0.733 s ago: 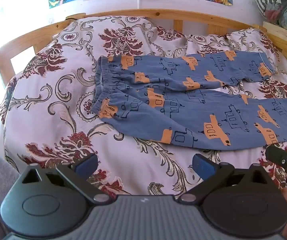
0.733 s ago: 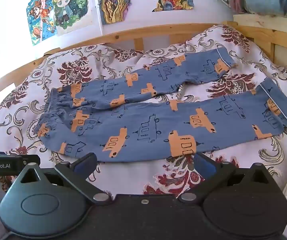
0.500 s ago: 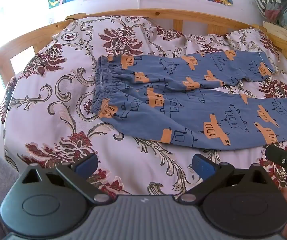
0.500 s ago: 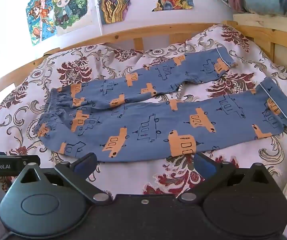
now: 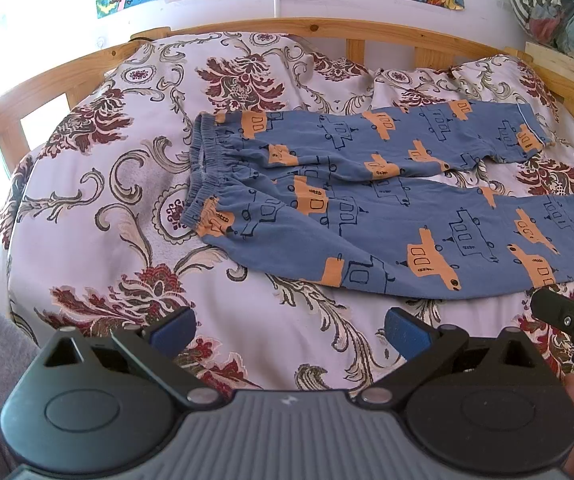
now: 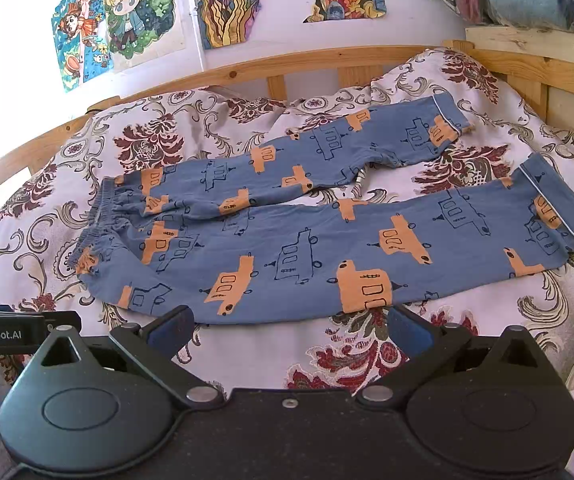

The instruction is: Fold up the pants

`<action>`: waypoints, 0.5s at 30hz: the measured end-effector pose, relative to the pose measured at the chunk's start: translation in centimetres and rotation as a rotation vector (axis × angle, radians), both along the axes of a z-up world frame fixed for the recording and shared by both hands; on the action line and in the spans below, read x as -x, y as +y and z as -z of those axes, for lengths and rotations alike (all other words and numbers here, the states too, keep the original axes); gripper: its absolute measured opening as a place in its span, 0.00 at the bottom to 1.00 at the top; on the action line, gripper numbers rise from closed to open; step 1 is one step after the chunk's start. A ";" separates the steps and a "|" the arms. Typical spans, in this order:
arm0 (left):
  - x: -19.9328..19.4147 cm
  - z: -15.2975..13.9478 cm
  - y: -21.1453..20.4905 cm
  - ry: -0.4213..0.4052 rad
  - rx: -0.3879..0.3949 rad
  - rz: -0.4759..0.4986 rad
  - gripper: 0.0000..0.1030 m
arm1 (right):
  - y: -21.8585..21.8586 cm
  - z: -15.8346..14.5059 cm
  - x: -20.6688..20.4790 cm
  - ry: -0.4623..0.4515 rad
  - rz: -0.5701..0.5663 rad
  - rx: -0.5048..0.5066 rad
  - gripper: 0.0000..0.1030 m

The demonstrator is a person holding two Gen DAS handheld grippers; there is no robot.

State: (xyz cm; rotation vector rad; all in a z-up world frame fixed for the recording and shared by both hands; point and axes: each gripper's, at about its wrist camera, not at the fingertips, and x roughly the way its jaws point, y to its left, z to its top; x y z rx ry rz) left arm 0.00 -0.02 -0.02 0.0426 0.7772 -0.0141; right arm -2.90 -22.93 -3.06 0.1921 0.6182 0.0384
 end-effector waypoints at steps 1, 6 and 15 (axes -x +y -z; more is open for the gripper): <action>0.0 0.0 0.0 0.000 0.000 0.000 1.00 | 0.0 0.0 0.0 0.000 0.000 0.000 0.99; 0.0 0.0 -0.1 0.000 0.000 0.000 1.00 | 0.0 0.0 0.0 0.001 -0.001 0.000 0.99; 0.0 0.0 -0.1 0.000 -0.002 0.001 1.00 | 0.0 0.0 0.0 0.002 0.000 -0.001 0.99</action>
